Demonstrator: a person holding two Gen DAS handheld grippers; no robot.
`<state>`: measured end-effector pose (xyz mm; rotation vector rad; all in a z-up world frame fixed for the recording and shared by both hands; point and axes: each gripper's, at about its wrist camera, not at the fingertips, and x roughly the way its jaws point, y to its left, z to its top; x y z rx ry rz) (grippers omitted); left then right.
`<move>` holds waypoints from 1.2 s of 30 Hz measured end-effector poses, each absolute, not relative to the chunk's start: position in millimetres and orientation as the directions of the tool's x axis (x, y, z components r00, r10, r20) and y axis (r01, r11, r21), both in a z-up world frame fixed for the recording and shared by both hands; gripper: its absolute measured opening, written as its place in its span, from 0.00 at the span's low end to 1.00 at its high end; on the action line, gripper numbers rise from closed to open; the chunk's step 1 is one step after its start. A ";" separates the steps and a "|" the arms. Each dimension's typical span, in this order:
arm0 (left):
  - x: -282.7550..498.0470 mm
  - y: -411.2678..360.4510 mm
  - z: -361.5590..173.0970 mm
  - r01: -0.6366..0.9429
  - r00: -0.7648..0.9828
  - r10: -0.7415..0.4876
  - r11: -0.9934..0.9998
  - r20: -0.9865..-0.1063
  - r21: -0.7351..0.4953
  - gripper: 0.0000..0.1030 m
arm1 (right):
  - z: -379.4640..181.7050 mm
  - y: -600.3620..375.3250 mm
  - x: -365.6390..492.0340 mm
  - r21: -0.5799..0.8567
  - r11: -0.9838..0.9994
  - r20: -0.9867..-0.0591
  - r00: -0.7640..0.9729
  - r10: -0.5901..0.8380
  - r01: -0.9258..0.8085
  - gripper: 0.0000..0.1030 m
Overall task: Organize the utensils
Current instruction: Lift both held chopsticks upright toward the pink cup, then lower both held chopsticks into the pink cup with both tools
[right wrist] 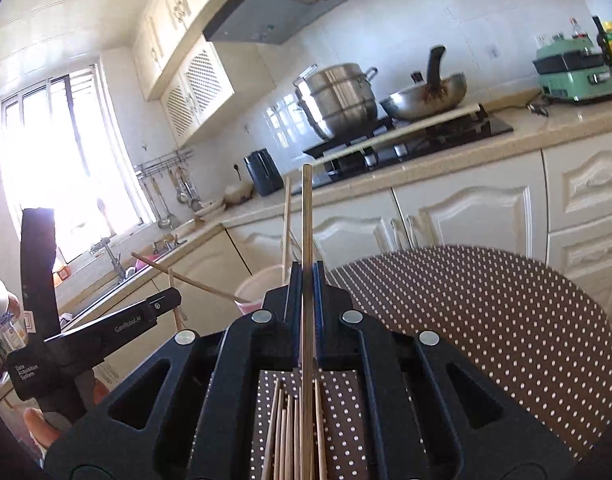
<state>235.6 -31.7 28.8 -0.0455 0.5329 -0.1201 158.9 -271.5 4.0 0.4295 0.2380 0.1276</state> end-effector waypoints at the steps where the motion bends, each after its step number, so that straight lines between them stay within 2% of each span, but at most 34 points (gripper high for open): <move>1: 234.7 -31.7 32.5 0.094 0.862 -0.120 0.993 -0.493 -0.078 0.05 | 7.7 -270.4 157.0 0.418 0.905 -0.184 0.968 0.169 -0.079 0.05; 11: 227.3 -30.2 71.7 0.101 0.897 -0.150 0.985 -0.417 -0.139 0.05 | 36.0 -266.1 159.8 0.389 0.914 -0.101 0.981 0.164 -0.112 0.05; 19: 232.0 -38.2 106.3 0.109 0.918 -0.147 0.987 -0.369 -0.122 0.05 | 68.6 -255.9 175.4 0.309 0.949 0.016 0.998 0.069 -0.070 0.05; 25: 239.0 -43.7 135.3 0.114 0.929 -0.149 0.986 -0.338 -0.123 0.05 | 90.8 -244.3 198.9 0.268 0.960 0.079 0.995 0.065 -0.084 0.05; 36: 267.8 -44.4 173.6 0.057 0.952 -0.111 0.980 -0.286 -0.190 0.05 | 105.2 -241.0 254.3 0.275 0.957 0.111 0.992 0.057 -0.086 0.05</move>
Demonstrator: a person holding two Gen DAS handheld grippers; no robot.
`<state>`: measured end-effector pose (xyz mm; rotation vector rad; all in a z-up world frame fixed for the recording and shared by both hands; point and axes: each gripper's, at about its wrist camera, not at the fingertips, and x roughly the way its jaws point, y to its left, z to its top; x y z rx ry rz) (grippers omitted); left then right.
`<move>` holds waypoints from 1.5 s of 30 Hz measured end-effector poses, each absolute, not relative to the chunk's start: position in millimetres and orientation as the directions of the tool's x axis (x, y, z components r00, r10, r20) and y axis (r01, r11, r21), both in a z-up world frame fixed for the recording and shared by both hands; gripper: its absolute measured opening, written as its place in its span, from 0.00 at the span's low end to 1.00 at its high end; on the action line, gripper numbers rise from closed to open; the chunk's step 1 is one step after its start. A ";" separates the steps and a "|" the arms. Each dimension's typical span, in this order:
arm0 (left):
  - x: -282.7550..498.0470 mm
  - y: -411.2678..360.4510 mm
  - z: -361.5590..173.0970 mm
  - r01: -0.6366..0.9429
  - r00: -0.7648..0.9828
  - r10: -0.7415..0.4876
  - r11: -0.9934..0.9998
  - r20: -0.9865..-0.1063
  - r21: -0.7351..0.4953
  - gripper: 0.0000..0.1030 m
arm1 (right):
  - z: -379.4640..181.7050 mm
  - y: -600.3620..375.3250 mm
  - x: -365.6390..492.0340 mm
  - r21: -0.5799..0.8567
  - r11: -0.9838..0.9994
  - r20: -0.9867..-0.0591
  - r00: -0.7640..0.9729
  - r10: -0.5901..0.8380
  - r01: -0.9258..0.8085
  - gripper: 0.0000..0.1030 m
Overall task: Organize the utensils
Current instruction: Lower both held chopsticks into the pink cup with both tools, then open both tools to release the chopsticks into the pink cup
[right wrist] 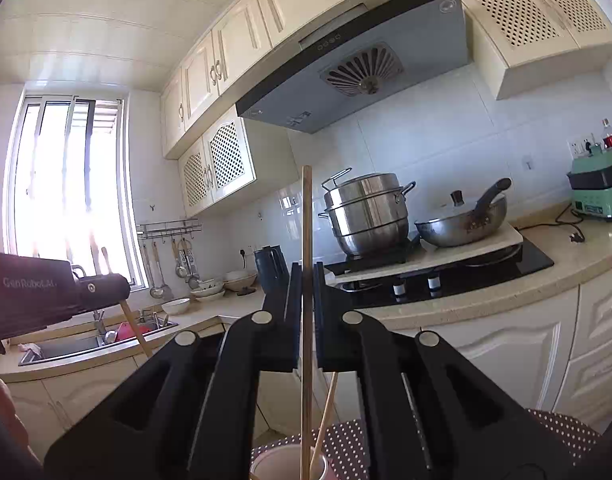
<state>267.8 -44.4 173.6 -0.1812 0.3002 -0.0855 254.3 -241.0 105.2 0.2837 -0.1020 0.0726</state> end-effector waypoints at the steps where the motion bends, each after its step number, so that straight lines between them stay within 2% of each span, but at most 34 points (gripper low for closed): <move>1: 272.2 -45.2 174.0 0.058 0.949 -0.114 0.979 -0.293 -0.194 0.05 | 105.7 -240.6 258.4 0.269 0.960 0.120 0.991 0.051 -0.082 0.05; 6: 305.3 -48.3 162.2 0.045 0.930 -0.121 0.974 -0.347 -0.220 0.05 | 98.7 -239.8 282.6 0.286 0.955 0.116 0.992 0.049 -0.080 0.05; 11: 331.0 -51.9 142.5 0.042 0.902 -0.126 0.977 -0.413 -0.207 0.05 | 77.6 -235.3 304.2 0.282 0.957 0.065 0.997 0.049 -0.065 0.06; 19: 342.4 -55.3 111.3 0.078 0.875 -0.135 0.987 -0.465 -0.141 0.06 | 47.2 -228.6 313.7 0.246 0.967 -0.067 0.995 0.077 -0.059 0.06; 24: 343.4 -55.3 94.6 0.061 0.875 -0.085 0.996 -0.477 -0.065 0.06 | 31.8 -227.3 313.7 0.241 0.965 -0.180 0.972 0.152 -0.107 0.06; 29: 342.6 -52.0 79.8 0.077 0.860 -0.088 0.996 -0.503 -0.042 0.07 | 20.5 -230.9 307.6 0.231 0.970 -0.223 0.967 0.125 -0.072 0.08; 30: 342.7 -51.0 78.1 0.076 0.856 -0.087 0.996 -0.510 -0.043 0.08 | 19.2 -232.1 306.6 0.232 0.970 -0.234 0.964 0.124 -0.069 0.08; 32: 341.0 -47.5 73.4 0.077 0.847 -0.094 0.996 -0.523 -0.054 0.15 | 17.3 -235.7 302.8 0.242 0.969 -0.245 0.962 0.120 -0.059 0.10; 33: 340.2 -46.5 72.6 0.080 0.846 -0.098 0.995 -0.524 -0.057 0.25 | 17.1 -236.9 299.5 0.243 0.969 -0.248 0.962 0.115 -0.053 0.15; 35: 336.9 -44.4 71.3 0.089 0.847 -0.107 0.994 -0.520 -0.060 0.28 | 19.3 -239.0 294.8 0.233 0.972 -0.245 0.966 0.086 -0.028 0.33; 36: 334.1 -43.5 70.9 0.086 0.850 -0.102 0.995 -0.517 -0.054 0.29 | 20.7 -239.3 289.8 0.219 0.976 -0.237 0.969 0.064 -0.011 0.57; 37: 331.6 -43.5 71.2 0.082 0.852 -0.094 0.996 -0.515 -0.046 0.31 | 21.8 -239.1 285.1 0.208 0.978 -0.224 0.973 0.048 -0.001 0.62; 45: 307.2 -35.9 76.7 0.095 0.866 -0.108 0.994 -0.489 -0.052 0.38 | 29.7 -246.5 263.8 0.211 0.977 -0.207 0.978 0.026 0.019 0.62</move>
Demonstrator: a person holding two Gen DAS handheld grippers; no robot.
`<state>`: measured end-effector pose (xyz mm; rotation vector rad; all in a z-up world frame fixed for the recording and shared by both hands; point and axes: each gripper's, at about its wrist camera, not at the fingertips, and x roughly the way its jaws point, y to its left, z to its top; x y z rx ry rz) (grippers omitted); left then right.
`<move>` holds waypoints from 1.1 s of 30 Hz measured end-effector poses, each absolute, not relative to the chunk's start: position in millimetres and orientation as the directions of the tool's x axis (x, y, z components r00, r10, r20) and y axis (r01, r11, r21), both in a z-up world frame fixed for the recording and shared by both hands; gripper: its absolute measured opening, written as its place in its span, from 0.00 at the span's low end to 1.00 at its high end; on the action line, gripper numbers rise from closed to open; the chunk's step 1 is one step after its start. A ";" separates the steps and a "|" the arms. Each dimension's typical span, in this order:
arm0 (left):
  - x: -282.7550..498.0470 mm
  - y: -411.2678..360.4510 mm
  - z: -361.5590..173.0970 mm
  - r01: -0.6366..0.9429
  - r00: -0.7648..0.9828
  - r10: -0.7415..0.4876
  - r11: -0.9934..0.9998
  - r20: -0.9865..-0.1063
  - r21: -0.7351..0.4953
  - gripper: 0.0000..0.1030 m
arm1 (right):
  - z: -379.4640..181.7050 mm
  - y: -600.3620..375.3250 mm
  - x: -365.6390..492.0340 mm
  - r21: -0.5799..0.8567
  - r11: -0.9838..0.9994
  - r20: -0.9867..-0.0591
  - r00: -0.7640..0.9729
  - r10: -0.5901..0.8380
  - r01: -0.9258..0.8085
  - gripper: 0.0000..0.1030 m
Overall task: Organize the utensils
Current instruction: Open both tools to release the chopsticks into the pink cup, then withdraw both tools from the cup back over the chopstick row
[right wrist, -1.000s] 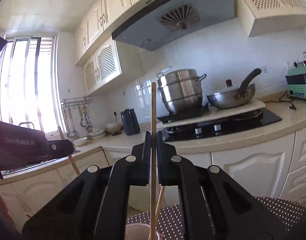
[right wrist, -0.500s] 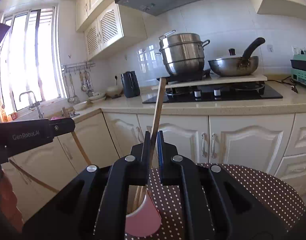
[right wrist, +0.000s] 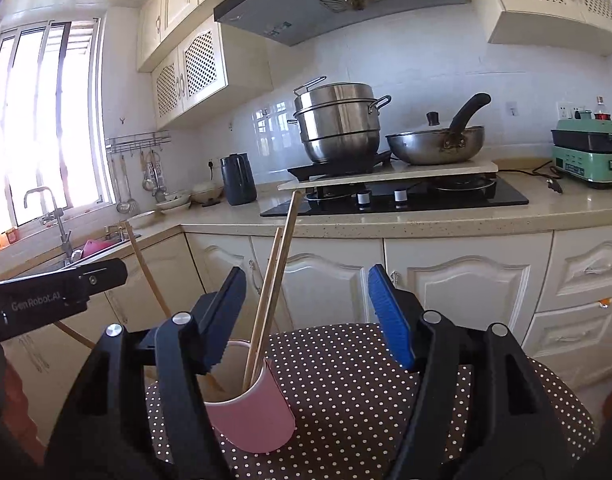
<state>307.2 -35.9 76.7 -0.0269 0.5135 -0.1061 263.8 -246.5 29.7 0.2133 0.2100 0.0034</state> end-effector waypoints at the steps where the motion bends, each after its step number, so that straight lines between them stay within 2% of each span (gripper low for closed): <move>1: 304.5 -35.5 77.2 0.093 0.868 -0.105 0.994 -0.486 -0.049 0.39 | 30.4 -247.8 260.8 0.213 0.977 -0.205 0.978 0.023 0.022 0.62; 8: 277.4 -25.2 78.3 0.097 0.872 -0.121 0.992 -0.474 -0.075 0.43 | 36.6 -254.9 236.7 0.202 0.979 -0.202 0.979 0.015 0.027 0.64; 10: 266.2 -22.2 77.7 0.096 0.885 -0.117 0.993 -0.450 -0.068 0.49 | 37.7 -257.4 226.0 0.190 0.980 -0.201 0.980 -0.012 0.051 0.67; 15: 241.6 -20.9 75.6 0.090 0.903 -0.094 0.996 -0.419 -0.030 0.51 | 33.9 -263.4 203.8 0.179 0.982 -0.217 0.976 -0.023 0.063 0.69; 18: 231.8 -22.2 70.7 0.139 0.887 -0.143 0.989 -0.439 -0.043 0.51 | 29.1 -267.3 192.0 0.175 0.983 -0.234 0.972 -0.016 0.058 0.71; 22: 221.8 -26.5 56.4 0.142 0.866 -0.137 0.989 -0.481 -0.025 0.51 | 17.9 -269.9 184.2 0.148 0.987 -0.272 0.962 -0.016 0.059 0.76; 33: 216.0 -33.5 0.4 0.185 0.789 -0.144 0.983 -0.598 0.006 0.51 | -38.4 -272.8 184.3 0.131 0.989 -0.455 0.891 -0.002 0.069 0.80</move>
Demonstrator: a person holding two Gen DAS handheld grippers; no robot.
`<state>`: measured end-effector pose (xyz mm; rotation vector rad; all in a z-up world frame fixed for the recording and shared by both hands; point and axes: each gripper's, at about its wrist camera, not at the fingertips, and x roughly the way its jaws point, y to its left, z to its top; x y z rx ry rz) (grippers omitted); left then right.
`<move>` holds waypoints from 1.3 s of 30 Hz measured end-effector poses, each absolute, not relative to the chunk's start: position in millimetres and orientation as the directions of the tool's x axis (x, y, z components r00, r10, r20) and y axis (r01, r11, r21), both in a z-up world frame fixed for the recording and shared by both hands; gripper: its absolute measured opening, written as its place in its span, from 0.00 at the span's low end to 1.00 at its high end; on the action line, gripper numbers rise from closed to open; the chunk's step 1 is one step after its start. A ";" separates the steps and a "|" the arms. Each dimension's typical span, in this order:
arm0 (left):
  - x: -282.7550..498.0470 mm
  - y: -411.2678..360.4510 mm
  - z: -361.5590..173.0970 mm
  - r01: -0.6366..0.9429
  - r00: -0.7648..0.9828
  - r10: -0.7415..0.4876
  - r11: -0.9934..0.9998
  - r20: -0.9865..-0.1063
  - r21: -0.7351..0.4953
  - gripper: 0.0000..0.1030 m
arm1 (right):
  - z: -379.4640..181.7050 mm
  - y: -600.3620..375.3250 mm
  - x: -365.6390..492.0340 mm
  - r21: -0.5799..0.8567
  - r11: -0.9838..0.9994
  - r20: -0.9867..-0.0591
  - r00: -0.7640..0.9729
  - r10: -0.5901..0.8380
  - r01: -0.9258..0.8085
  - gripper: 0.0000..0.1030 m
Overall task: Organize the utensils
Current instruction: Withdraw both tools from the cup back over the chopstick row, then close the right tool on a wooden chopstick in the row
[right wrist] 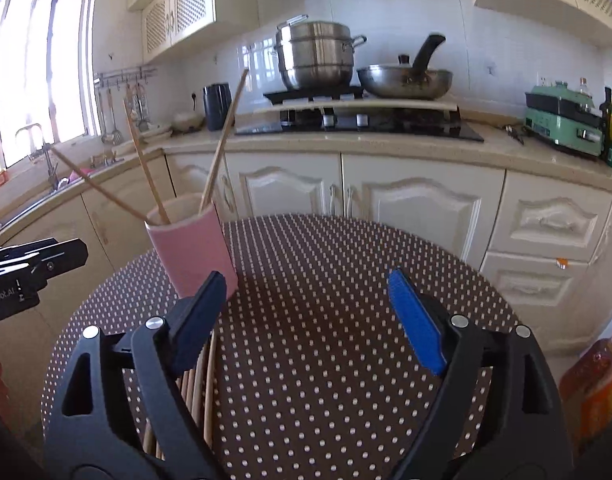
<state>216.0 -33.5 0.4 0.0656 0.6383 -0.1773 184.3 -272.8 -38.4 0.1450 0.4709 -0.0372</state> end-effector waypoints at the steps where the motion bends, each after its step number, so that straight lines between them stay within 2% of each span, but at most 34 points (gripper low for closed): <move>1: 216.7 -33.3 -5.3 0.188 0.781 -0.142 0.982 -0.608 0.011 0.51 | -43.3 -272.8 182.7 0.128 0.990 -0.466 0.885 0.001 0.066 0.80; 9: 223.2 -24.5 -44.9 0.188 0.716 -0.135 0.982 -0.685 0.003 0.51 | -76.4 -269.0 181.9 0.144 0.988 -0.575 0.817 0.033 0.061 0.80; 22: 225.9 -21.6 -87.5 0.187 0.607 -0.178 0.979 -0.774 -0.078 0.51 | -89.5 -243.8 184.0 0.142 0.990 -0.647 0.755 0.103 -0.014 0.84; 33: 225.9 -19.2 -98.4 0.176 0.568 -0.195 0.978 -0.800 -0.113 0.51 | -104.6 -222.7 208.9 0.083 0.996 -0.743 0.664 0.087 -0.037 0.84; 39: 226.7 -19.7 -101.7 0.172 0.556 -0.195 0.978 -0.808 -0.118 0.51 | -109.5 -219.1 218.7 0.058 0.998 -0.765 0.641 0.059 -0.023 0.84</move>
